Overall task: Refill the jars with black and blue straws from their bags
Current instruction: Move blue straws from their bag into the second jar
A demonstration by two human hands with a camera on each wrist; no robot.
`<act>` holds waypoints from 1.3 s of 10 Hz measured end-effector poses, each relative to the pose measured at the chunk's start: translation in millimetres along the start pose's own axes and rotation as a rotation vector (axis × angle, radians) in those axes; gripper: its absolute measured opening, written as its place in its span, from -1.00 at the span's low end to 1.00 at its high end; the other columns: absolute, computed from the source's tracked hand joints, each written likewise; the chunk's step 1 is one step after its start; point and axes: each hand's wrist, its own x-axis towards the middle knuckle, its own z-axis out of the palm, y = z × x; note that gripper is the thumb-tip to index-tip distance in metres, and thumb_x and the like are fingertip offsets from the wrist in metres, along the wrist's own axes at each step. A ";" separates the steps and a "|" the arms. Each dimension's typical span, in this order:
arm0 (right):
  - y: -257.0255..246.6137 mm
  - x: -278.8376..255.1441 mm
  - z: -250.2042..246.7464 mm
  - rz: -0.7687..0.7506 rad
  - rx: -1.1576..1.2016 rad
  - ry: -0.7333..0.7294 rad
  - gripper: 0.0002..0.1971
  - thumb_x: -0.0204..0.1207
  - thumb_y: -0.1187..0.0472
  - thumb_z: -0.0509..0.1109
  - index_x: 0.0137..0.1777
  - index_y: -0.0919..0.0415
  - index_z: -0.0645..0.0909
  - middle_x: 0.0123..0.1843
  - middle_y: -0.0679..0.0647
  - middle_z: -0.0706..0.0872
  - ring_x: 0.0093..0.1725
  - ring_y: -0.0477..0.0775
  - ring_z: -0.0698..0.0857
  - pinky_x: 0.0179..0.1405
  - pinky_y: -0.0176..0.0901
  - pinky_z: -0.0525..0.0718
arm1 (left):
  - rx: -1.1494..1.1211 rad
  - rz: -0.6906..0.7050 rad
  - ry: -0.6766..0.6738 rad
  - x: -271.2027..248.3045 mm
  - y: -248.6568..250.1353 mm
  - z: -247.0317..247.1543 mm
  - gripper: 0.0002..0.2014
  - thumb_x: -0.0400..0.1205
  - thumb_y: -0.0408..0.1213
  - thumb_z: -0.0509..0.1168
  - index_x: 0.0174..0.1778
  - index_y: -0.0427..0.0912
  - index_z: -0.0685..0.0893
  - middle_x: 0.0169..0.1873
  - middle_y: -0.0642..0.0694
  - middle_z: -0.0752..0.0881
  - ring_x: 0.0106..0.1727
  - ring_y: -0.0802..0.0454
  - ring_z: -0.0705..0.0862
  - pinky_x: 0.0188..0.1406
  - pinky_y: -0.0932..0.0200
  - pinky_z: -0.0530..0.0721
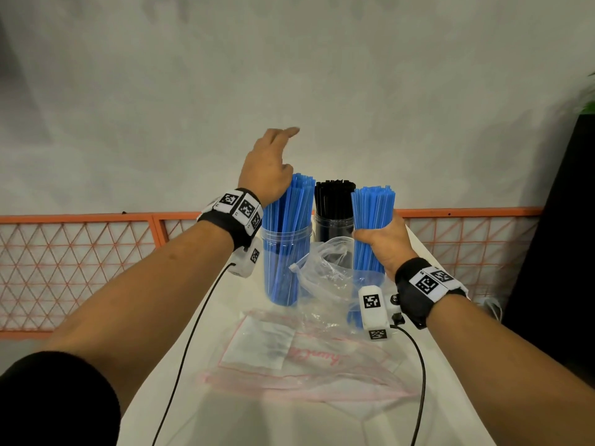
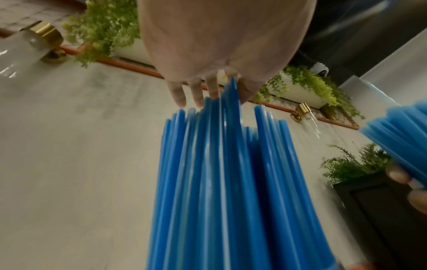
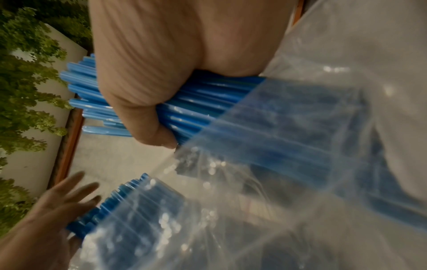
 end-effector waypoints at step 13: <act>-4.0 -5.2 -1.9 0.044 0.246 -0.090 -0.58 0.31 0.35 0.61 0.15 0.13 0.62 0.05 0.16 0.79 0.01 0.08 0.80 -0.10 -0.10 0.79 | -0.903 -0.360 -0.337 -60.3 76.1 63.7 -0.63 0.58 -0.37 0.47 0.27 -0.41 0.64 0.11 -0.25 0.79 0.05 0.05 0.81 -0.06 0.29 0.76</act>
